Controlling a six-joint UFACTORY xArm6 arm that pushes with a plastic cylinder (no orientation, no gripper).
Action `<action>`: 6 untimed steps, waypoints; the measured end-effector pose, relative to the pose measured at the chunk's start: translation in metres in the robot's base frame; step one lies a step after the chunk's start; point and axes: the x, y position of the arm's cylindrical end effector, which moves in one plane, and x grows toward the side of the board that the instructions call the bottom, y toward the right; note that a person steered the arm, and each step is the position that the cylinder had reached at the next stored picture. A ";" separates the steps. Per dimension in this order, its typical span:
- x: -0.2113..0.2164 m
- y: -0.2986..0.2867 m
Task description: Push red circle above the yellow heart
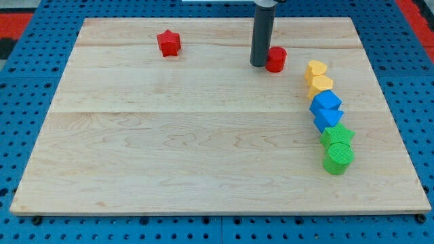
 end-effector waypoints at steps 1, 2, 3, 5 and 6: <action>0.000 0.005; -0.001 0.016; -0.005 0.030; -0.015 0.048; -0.023 0.052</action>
